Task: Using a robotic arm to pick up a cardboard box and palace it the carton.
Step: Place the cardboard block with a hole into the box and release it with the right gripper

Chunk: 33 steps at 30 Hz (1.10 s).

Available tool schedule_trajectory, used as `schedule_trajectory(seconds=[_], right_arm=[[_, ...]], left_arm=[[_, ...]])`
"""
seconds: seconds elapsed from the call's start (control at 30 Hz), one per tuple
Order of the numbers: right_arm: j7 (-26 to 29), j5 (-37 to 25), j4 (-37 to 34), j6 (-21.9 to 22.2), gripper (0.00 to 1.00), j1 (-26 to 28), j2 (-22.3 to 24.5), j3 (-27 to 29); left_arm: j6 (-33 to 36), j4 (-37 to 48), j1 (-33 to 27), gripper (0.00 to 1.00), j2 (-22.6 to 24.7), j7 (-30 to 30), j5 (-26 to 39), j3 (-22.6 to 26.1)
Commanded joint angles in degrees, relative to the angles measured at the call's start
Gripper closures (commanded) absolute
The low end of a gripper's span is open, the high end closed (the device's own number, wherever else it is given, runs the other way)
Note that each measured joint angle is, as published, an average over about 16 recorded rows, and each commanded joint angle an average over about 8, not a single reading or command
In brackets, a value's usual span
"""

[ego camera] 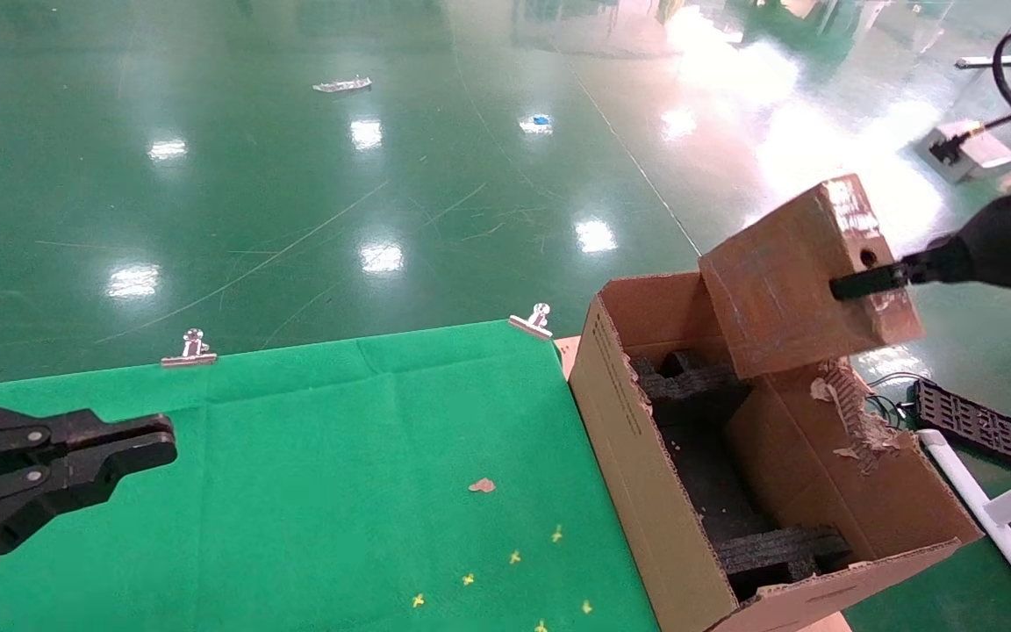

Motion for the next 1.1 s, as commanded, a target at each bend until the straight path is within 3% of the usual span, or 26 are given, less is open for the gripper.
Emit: schedule_trajectory(seconds=[0.03, 0.3, 0.7, 1.1], right_arm=[[0.4, -0.2, -1.5, -0.6, 1.0, -1.1, 0.0, -0.5], [0.2, -1.1, -7.2, -1.4, 1.0, -4.5, -2.1, -2.0], [0.3, -5.7, -16.3, -6.4, 1.0, -6.1, -6.5, -5.6], [2.7, -6.4, -22.0, -3.1, 1.0, -10.6, -11.0, -6.3]], left_arm=[[0.0, 0.0, 0.0, 0.0, 0.0, 0.0, 0.0, 0.0], [0.0, 0.0, 0.0, 0.0, 0.0, 0.0, 0.0, 0.0], [0.0, 0.0, 0.0, 0.0, 0.0, 0.0, -0.1, 0.1], [-0.1, 0.0, 0.0, 0.0, 0.0, 0.1, -0.1, 0.1]])
